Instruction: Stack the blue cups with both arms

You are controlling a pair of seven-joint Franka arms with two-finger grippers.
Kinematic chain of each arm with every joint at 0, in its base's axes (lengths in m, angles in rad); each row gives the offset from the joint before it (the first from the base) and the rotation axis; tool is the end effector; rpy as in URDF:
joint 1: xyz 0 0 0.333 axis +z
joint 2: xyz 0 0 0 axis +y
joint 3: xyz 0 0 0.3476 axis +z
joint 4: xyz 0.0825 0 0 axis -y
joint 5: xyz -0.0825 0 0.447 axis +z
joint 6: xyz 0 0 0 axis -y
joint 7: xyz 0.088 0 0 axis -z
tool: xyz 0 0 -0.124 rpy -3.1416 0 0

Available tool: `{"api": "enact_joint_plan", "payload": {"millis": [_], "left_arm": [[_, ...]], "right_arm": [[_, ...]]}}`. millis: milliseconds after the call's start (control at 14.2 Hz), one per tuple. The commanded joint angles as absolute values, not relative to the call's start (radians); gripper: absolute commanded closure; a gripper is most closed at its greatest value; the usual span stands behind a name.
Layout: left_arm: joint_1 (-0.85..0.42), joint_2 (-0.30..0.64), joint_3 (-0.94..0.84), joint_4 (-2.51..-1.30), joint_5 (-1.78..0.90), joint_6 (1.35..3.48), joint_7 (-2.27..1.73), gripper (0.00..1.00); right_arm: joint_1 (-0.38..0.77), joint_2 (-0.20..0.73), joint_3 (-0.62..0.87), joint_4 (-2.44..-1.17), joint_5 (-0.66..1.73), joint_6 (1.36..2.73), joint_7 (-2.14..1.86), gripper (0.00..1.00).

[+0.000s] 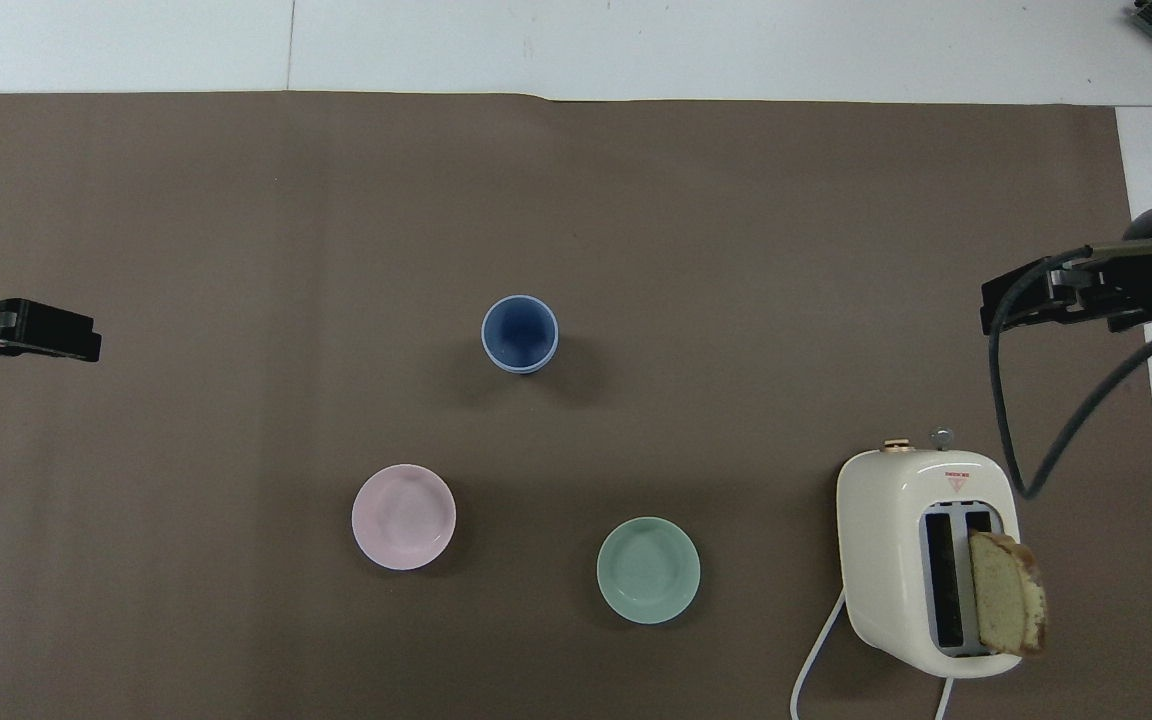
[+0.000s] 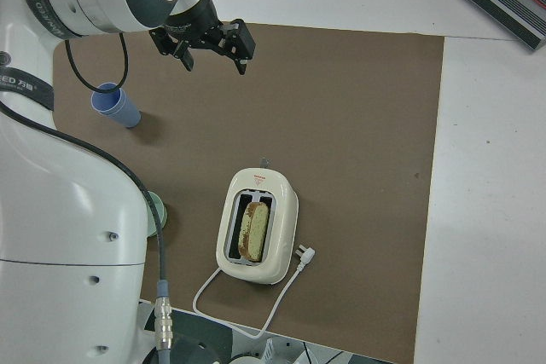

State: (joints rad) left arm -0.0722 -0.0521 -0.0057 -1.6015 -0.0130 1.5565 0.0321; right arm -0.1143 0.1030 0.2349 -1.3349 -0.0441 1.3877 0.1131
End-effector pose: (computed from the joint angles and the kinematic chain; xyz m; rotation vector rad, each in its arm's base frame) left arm 0.5963 -0.0483 0.6531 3.1240 -0.1723 0.0106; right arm 0.6278 0.0607 0.6847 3.1158 -0.0002 -0.0699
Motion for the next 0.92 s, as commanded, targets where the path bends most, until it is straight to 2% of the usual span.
{"api": "enact_joint_plan", "payload": {"millis": [0, 282, 847], "left_arm": [[-0.063, -0.06, -0.009, -1.592, -0.023, 1.536, 0.04, 0.0], [-0.061, -0.06, -0.009, -1.592, -0.023, 1.536, 0.04, 0.0], [-0.061, -0.058, -0.009, -1.592, -0.023, 1.536, 0.04, 0.0]], "right_arm": [[-0.13, 0.078, 0.236, -1.37, -0.017, 1.41, 0.123, 0.0], [-0.182, 0.078, 0.23, -1.379, -0.017, 1.413, 0.109, 0.0], [-0.178, 0.075, 0.23, -1.388, -0.017, 1.428, 0.11, 0.0]]}}
